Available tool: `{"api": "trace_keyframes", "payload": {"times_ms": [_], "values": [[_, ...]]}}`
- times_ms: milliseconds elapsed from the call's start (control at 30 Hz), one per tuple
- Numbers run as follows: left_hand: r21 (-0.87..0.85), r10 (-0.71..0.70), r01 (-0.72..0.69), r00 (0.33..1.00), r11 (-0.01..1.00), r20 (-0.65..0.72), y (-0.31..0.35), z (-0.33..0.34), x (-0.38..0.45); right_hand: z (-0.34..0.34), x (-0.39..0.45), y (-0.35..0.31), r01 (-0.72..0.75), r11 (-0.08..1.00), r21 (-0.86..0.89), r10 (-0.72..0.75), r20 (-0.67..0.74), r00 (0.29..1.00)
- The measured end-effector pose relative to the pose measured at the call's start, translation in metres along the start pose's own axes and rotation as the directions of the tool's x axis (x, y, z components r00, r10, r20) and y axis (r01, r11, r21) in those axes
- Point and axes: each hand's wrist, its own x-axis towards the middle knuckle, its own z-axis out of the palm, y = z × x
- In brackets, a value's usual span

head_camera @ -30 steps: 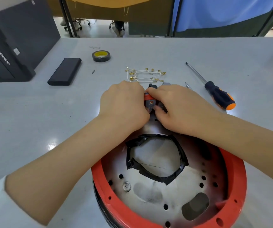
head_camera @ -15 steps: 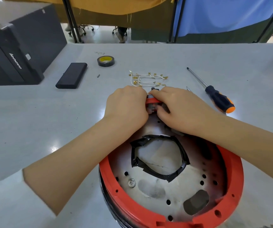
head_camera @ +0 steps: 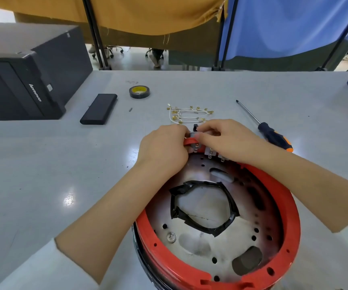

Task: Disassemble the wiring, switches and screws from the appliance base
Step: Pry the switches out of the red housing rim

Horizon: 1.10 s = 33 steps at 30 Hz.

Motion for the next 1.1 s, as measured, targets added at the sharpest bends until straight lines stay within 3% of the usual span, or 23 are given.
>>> {"api": "trace_keyframes", "payload": {"times_ms": [233, 433, 500, 600, 667, 733, 800, 867, 1100], "values": [[-0.065, -0.009, 0.008, 1.0, 0.998, -0.019, -0.003, 0.003, 0.001, -0.019, 0.014, -0.005, -0.17, 0.973, 0.157, 0.134, 0.213, 0.968], [-0.083, -0.02, 0.019, 1.0, 0.996, -0.018, -0.006, 0.005, 0.002, -0.018, 0.025, 0.002, -0.31, 0.856, 0.415, 0.197, 0.293, 0.936], [-0.089, -0.017, 0.016, 1.0, 0.996, -0.015, -0.006, 0.005, 0.002, -0.018, 0.027, 0.004, -0.328, 0.774, 0.542, 0.194, 0.29, 0.937], [-0.092, -0.018, 0.017, 1.0, 0.996, -0.001, -0.006, 0.005, 0.001, -0.029, 0.034, 0.009, -0.26, 0.688, 0.677, 0.214, 0.153, 0.965], [-0.07, -0.01, 0.01, 1.0, 0.998, 0.006, -0.005, 0.005, 0.001, -0.043, 0.04, 0.018, -0.178, 0.801, 0.571, 0.189, 0.041, 0.981], [-0.044, -0.001, 0.001, 1.0, 0.999, 0.006, -0.005, 0.005, 0.001, -0.057, 0.045, 0.032, -0.13, 0.972, 0.196, 0.138, -0.028, 0.99], [-0.02, 0.021, -0.02, 1.0, 1.0, 0.01, -0.003, 0.004, 0.001, -0.063, 0.048, 0.049, -0.093, 0.962, -0.257, 0.098, 0.008, 0.995], [0.004, 0.048, -0.048, 0.999, 0.999, 0.018, -0.003, 0.004, 0.001, -0.059, 0.05, 0.065, -0.043, 0.872, -0.488, 0.101, 0.092, 0.991], [0.041, 0.082, -0.084, 0.996, 0.996, 0.028, -0.002, 0.005, 0.001, -0.043, 0.07, 0.079, 0.015, 0.893, -0.449, 0.063, 0.158, 0.985]]}}
